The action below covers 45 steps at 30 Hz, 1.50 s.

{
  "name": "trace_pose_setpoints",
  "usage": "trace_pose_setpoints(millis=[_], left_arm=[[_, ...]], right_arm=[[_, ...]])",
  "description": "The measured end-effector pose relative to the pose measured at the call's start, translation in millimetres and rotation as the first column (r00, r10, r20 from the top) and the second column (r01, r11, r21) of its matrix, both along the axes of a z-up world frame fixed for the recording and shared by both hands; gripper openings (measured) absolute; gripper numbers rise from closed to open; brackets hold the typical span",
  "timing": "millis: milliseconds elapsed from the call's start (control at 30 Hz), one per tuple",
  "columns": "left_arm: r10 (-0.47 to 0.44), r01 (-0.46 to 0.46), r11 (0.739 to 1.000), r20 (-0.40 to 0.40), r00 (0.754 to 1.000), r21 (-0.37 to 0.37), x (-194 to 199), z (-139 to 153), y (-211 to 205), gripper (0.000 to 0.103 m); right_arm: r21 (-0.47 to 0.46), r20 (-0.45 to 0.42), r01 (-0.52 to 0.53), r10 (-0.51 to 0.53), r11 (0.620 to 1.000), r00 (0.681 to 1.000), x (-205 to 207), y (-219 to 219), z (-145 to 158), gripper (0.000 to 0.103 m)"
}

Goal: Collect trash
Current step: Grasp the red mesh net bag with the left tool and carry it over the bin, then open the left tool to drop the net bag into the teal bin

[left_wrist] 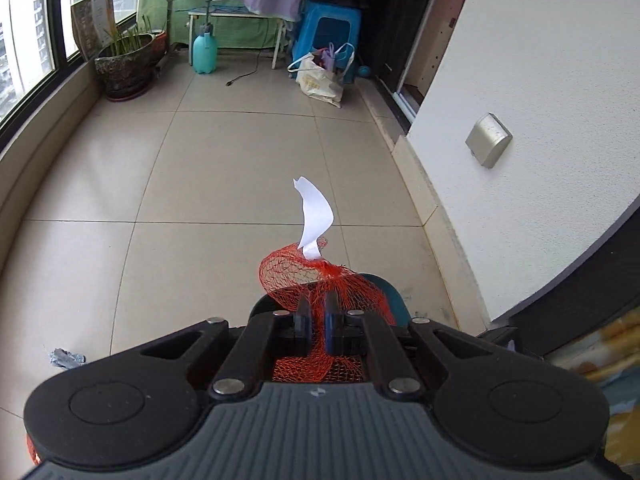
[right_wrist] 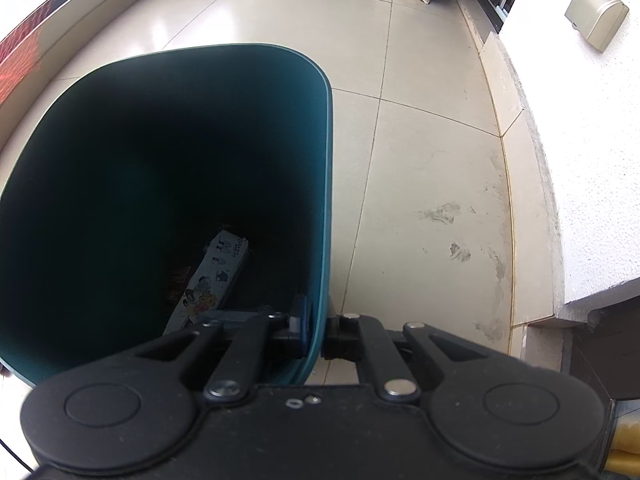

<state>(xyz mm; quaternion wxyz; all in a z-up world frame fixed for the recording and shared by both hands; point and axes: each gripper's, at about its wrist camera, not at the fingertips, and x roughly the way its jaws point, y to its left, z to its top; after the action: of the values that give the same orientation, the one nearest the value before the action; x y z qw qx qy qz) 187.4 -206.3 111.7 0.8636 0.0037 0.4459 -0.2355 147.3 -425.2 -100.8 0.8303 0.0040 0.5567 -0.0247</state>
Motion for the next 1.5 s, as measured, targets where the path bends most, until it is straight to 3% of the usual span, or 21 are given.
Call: trace_pose_setpoints(millis=[200,367,533,733,967,1067,1167,1233,1300,1500], left_arm=[[-0.074,0.074,0.997,-0.064,0.995,-0.010,1,-44,-47,0.005],[-0.063,0.077,0.994,-0.171,0.983,0.079,12,-110,-71,0.005],[-0.030,0.067,0.985,-0.226,0.974,0.156,21,-161,-83,0.005],[-0.039,0.097,0.972,-0.260,0.965,0.213,26,-199,-95,0.005],[-0.076,0.141,0.966,-0.280,0.957,0.217,24,-216,-102,0.006],[-0.081,0.145,0.968,-0.294,0.952,0.202,25,-216,-97,0.012],[-0.091,0.146,0.973,-0.284,0.955,0.178,23,-211,-94,0.029],[-0.096,0.138,0.980,-0.266,0.959,0.144,21,-204,-88,0.054],[-0.101,0.129,0.986,-0.232,0.967,0.108,16,-193,-80,0.068],[-0.106,0.118,0.992,-0.178,0.978,0.053,0,-162,-56,0.070]], right_arm=[[0.009,0.009,-0.006,0.006,1.000,1.000,-3,0,0,0.005],[0.023,0.017,-0.011,0.011,1.000,1.000,-5,-2,0,0.005],[0.025,0.022,-0.018,0.017,1.000,1.000,-5,-2,-1,0.006],[0.027,0.023,-0.019,0.018,0.999,1.000,-6,-2,-1,0.006],[0.030,0.023,-0.017,0.016,0.999,1.000,-6,-3,-1,0.006],[0.030,0.023,-0.017,0.016,0.999,1.000,-6,-4,-2,0.006],[0.029,0.022,-0.015,0.015,0.999,1.000,-6,-3,-2,0.006],[0.026,0.021,-0.014,0.013,1.000,1.000,-5,-3,-2,0.006],[0.025,0.020,-0.014,0.014,1.000,1.000,-5,-2,-1,0.006],[0.024,0.019,-0.014,0.014,1.000,1.000,-5,-1,0,0.006]])
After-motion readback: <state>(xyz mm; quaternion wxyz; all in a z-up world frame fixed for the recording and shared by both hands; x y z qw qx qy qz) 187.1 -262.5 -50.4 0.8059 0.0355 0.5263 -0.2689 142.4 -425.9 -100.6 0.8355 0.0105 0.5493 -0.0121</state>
